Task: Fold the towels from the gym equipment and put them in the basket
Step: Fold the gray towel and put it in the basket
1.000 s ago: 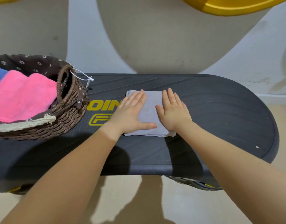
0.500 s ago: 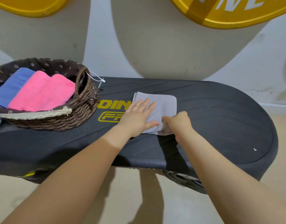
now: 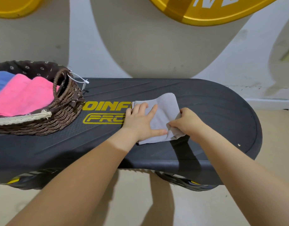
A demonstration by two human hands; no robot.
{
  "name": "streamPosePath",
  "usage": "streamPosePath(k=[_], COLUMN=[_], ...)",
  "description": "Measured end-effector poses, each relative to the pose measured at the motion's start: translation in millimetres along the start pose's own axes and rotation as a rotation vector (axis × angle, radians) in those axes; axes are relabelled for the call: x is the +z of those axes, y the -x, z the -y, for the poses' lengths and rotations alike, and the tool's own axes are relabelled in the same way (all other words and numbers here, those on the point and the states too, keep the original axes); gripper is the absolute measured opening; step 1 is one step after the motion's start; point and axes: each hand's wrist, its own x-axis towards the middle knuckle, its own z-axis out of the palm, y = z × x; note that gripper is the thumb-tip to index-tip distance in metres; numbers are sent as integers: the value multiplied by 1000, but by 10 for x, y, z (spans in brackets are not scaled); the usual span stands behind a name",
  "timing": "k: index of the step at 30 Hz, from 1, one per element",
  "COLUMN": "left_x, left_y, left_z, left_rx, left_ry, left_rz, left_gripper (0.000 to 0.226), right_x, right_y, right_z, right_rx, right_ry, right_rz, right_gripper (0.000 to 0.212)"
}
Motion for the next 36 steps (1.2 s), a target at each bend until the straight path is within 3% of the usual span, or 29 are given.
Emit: streamPosePath(k=[3, 6, 9, 12, 16, 19, 22, 26, 29, 30, 33, 36], left_x=[-55, -84, -117, -196, -115, 20, 95, 64, -36, -56, -86, -42], left_y=[-25, -44, 13, 125, 137, 135, 202, 266, 309, 306, 277, 253], left_z=[38, 61, 189, 390, 442, 391, 398, 476, 479, 479, 463, 479], left_rx=[31, 43, 71, 75, 157, 44, -5, -94, -204, -215, -78, -25], left_ry=[-52, 43, 373, 715, 429, 328, 642, 990, 1409, 1453, 1071, 798], left_rz=[29, 24, 13, 146, 9, -99, -98, -22, -46, -78, -117, -1], left_gripper=[102, 109, 109, 86, 56, 49, 32, 53, 56, 57, 57, 61], right_x=[50, 128, 190, 253, 410, 515, 581, 674, 680, 668, 614, 508], right_y=[26, 82, 125, 159, 210, 222, 243, 216, 238, 252, 288, 199], right_z=[49, 108, 164, 243, 370, 432, 479, 536, 602, 622, 644, 484], right_rx=[-139, -278, -342, -356, -397, -374, -332, -286, -287, -300, -326, -290], right_ry=[29, 118, 174, 208, 286, 304, 319, 287, 291, 294, 269, -84], right_rz=[-27, -67, -138, -182, -172, -138, -142, -66, -2, 20, 124, 155], right_gripper=[52, 56, 53, 51, 51, 52, 48, 32, 15, 13, 12, 21])
